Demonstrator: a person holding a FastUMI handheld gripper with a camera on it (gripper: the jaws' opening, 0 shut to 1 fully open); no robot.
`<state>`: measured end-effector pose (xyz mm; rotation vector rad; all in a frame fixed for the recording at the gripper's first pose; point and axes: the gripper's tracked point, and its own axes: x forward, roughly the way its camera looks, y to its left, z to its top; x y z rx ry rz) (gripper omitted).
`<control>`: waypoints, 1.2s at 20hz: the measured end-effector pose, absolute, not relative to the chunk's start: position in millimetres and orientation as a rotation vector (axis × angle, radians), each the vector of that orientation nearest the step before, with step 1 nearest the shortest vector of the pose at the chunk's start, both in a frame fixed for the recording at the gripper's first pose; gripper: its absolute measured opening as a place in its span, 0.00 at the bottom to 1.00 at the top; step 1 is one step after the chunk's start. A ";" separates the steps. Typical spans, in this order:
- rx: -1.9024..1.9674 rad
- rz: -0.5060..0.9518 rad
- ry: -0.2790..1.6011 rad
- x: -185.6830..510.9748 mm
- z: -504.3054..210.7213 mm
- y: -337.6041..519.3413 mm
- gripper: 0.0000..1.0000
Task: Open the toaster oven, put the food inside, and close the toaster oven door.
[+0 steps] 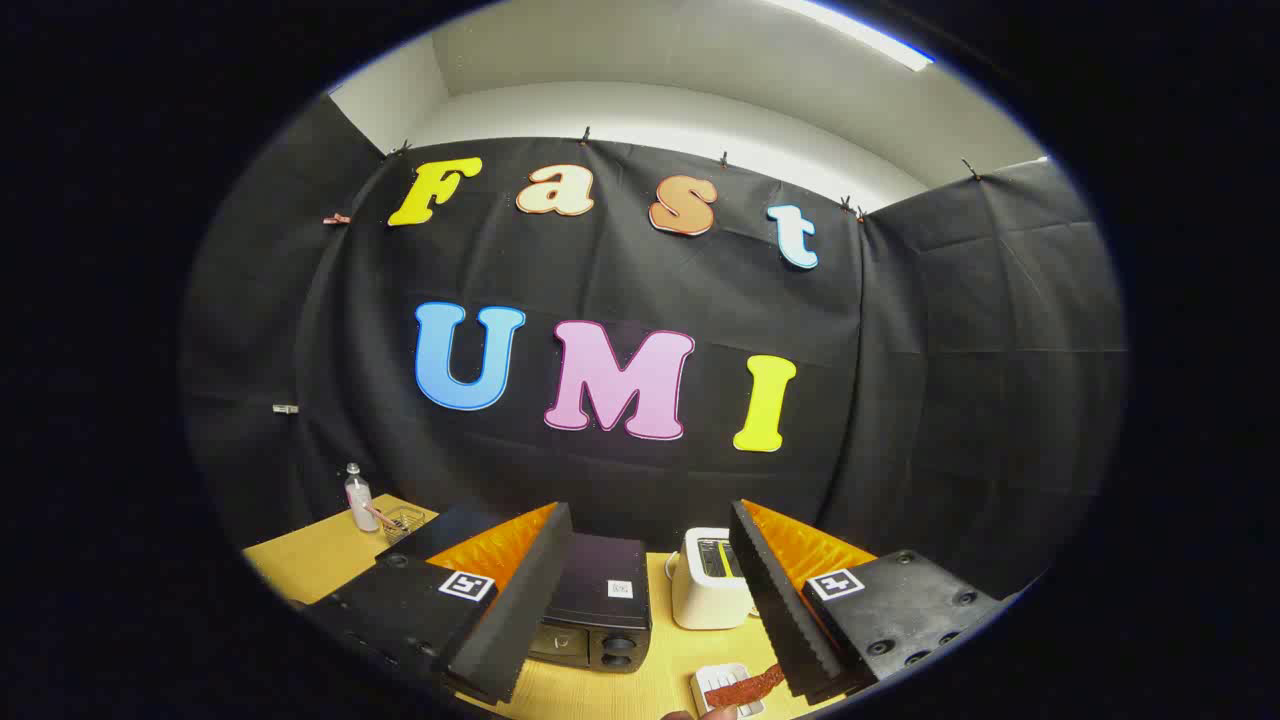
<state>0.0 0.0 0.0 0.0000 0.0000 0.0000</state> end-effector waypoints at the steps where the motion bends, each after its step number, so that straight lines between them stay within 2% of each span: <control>1: -0.001 0.001 0.001 0.0 0.1 1.2 0.97; 24: -0.002 0.043 -0.022 2.3 7.2 41.5 0.97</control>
